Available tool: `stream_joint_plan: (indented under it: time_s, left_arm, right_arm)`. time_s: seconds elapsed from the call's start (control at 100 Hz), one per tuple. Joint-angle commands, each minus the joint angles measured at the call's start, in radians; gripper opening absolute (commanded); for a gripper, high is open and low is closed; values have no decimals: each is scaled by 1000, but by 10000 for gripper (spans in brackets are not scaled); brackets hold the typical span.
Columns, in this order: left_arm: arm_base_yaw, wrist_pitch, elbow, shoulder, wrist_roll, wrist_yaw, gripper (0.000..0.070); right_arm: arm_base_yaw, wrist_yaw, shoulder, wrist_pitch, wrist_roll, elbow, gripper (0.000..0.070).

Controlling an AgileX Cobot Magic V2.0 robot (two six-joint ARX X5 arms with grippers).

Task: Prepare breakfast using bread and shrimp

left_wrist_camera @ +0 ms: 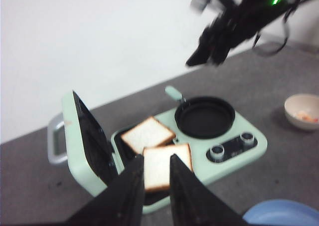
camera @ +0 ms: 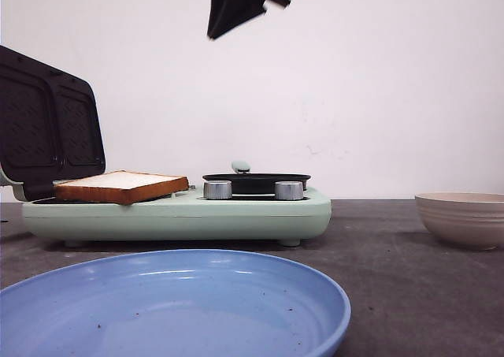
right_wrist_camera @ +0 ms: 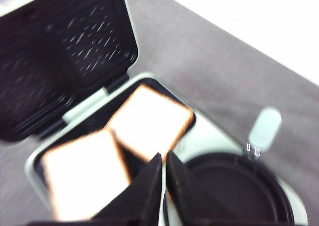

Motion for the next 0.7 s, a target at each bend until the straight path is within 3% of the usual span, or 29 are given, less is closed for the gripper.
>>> stream_joint_plan:
  time_s: [0.0,0.38,0.69]
  left_arm:
    - [-6,12,11,5,5,-3,12]
    - [-6,-7,11,4,-18,-3,12]
    - [-6,-3,11,4,-18,-2,12]
  right_arm:
    - [9,10,5,-39,-4,31,3]
    - [9,23,-127,-378,-5,31,3]
    - [13,-6,-357,-464,-8,-37,3]
